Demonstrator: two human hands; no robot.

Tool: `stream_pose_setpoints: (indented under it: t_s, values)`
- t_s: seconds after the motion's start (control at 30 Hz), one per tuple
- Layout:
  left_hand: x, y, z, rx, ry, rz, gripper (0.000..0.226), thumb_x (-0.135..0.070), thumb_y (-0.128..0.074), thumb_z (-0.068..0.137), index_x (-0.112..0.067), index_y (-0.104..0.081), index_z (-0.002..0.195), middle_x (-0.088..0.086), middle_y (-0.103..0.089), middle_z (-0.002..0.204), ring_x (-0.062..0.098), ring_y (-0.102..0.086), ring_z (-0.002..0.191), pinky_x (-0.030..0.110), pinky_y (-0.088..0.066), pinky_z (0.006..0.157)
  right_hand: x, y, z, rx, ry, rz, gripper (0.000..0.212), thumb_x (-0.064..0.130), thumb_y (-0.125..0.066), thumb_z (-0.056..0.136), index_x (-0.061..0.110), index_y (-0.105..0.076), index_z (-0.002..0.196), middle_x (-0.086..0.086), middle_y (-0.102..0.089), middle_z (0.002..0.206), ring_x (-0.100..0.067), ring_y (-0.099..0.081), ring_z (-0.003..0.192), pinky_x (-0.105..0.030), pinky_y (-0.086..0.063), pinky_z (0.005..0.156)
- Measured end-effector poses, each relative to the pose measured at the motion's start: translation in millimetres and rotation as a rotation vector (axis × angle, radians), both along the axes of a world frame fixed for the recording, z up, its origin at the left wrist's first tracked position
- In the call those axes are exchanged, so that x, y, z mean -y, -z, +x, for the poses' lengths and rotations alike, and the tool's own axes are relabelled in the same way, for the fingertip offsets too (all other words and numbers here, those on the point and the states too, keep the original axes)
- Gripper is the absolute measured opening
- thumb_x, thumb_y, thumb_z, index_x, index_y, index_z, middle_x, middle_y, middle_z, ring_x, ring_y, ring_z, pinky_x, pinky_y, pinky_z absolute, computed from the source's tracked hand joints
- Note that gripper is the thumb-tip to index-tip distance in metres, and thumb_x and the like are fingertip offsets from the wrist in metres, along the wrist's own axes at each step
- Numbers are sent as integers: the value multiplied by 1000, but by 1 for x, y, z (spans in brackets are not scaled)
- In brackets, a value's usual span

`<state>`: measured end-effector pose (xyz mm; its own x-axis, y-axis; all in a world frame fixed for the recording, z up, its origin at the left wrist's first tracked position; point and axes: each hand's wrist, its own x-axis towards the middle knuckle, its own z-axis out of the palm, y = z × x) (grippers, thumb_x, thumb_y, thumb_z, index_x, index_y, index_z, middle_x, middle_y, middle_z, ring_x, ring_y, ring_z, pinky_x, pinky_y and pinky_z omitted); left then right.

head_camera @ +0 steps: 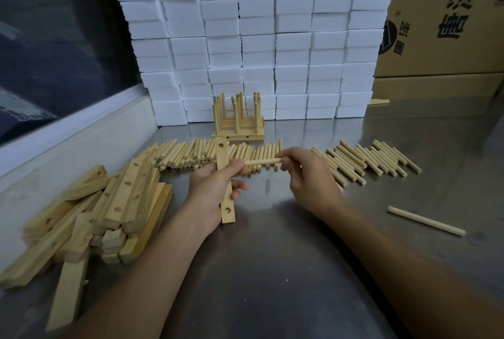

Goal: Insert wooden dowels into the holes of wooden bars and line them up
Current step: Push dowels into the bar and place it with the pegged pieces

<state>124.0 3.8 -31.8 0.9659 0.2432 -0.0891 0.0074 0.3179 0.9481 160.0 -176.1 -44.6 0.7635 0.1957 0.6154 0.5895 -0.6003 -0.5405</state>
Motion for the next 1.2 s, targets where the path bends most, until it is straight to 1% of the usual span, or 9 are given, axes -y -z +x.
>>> stream_pose_setpoints:
  t_s: [0.13, 0.23, 0.33, 0.47, 0.7, 0.87, 0.93, 1.03, 1.2]
  values:
    - [2, -1, -1, 7, 9, -4, 10, -8, -69, 89, -3, -69, 98, 11, -76, 79, 13, -67, 53, 17, -38, 37, -4, -2, -2, -113, -53, 348, 10, 12, -66, 94, 9, -73, 100, 2, -70, 78, -1, -62, 70, -13, -50, 66]
    - [4, -3, -1, 30, 37, -44, 13, -6, -67, 89, -1, -67, 101, 13, -75, 79, 15, -71, 57, 16, -37, 37, -10, -9, -3, -463, -225, 831, 9, 14, -71, 90, 6, -75, 95, 0, -68, 69, -5, -58, 59, -20, -51, 63]
    - [6, -3, -2, 56, 93, -65, 13, -5, -65, 90, 0, -65, 102, 15, -75, 80, 17, -72, 60, 16, -38, 37, -10, -14, -4, -759, -466, 1061, 16, 21, -72, 85, 6, -73, 93, -1, -65, 74, -7, -57, 62, -20, -50, 64]
    - [9, -4, -2, 76, 151, -68, 17, -6, -65, 89, 2, -65, 104, 17, -75, 82, 19, -73, 63, 17, -40, 37, -13, -12, -6, -868, -563, 1010, 15, 25, -66, 90, 13, -75, 91, -2, -67, 79, -9, -61, 70, -23, -52, 72]
    - [12, -2, -3, 58, 181, -25, 11, -6, -65, 90, 1, -65, 99, 19, -75, 83, 20, -73, 63, 17, -40, 38, -12, -12, -7, -844, -457, 1183, 25, 36, -60, 95, 15, -74, 96, 2, -63, 75, -8, -58, 66, -22, -51, 65]
    - [21, -1, -6, 60, 254, 44, 10, -6, -65, 91, -1, -63, 98, 16, -74, 81, 19, -68, 53, 18, -36, 36, -12, -13, -5, -857, -412, 1287, 31, 35, -46, 104, 11, -66, 102, 0, -74, 82, -14, -71, 79, -31, -55, 82]
    - [23, -1, -7, 66, 246, 69, 11, -11, -65, 92, -2, -63, 99, 10, -73, 76, 17, -62, 48, 19, -36, 36, -10, -15, -4, -853, -352, 1310, 32, 35, -43, 106, 12, -65, 103, 2, -70, 72, -11, -69, 67, -27, -56, 70]
    - [20, -4, -8, 66, 232, 87, 17, -20, -61, 96, -5, -65, 103, 5, -67, 71, 17, -53, 48, 22, -35, 38, -7, -17, -1, -821, -251, 1252, 30, 35, -43, 105, 15, -66, 108, 6, -49, 58, -7, -43, 47, -20, -37, 46]
    - [16, -10, -9, 89, 235, 68, 26, -23, -48, 102, -5, -62, 113, 7, -60, 72, 18, -48, 49, 24, -33, 42, -11, -15, -5, -706, -168, 1047, 28, 36, -53, 99, 13, -69, 100, 7, -40, 55, -8, -31, 46, -22, -27, 44]
